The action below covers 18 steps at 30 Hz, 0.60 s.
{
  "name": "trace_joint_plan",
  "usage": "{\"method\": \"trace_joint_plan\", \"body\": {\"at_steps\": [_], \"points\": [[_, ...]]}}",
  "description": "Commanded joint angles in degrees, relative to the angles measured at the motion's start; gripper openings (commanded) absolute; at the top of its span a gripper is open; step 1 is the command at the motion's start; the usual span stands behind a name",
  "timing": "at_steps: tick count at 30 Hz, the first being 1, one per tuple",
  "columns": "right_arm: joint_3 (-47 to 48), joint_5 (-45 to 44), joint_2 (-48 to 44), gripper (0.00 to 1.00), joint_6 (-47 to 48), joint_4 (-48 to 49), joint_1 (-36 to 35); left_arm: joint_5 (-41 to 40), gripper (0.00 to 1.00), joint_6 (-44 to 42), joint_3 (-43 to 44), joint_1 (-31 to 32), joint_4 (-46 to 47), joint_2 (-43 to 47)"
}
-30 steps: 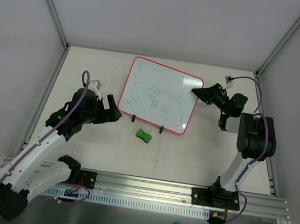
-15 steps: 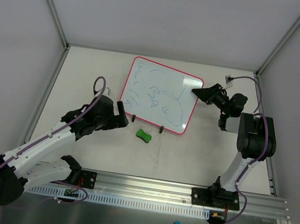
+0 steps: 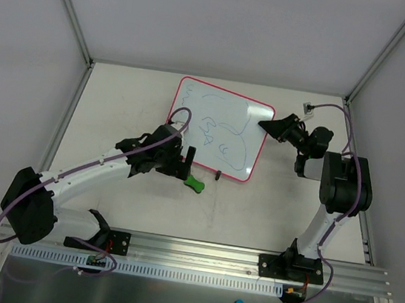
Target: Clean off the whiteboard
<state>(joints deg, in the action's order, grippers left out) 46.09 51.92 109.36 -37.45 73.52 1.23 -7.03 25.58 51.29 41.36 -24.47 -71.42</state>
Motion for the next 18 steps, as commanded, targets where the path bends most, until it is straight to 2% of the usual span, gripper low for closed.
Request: {"method": "trace_joint_plan", "body": {"at_steps": [1,7,13,18], "points": [[1.11,1.43,0.06,0.44,1.15,3.83,-0.27,5.53,0.99,-7.56,1.71,1.52,2.93,-1.35],[1.02,1.69,0.15,0.44,1.24,3.83,-0.27,12.47,0.99,-11.43,0.39,1.61,7.42,-2.76],[1.11,1.69,0.15,0.50,1.24,3.83,-0.27,9.58,0.99,-10.12,1.36,2.76,7.68,-7.49],[1.02,1.69,0.15,0.50,1.15,3.83,-0.27,8.61,0.99,-10.29,3.64,4.60,7.77,-12.86]]}}
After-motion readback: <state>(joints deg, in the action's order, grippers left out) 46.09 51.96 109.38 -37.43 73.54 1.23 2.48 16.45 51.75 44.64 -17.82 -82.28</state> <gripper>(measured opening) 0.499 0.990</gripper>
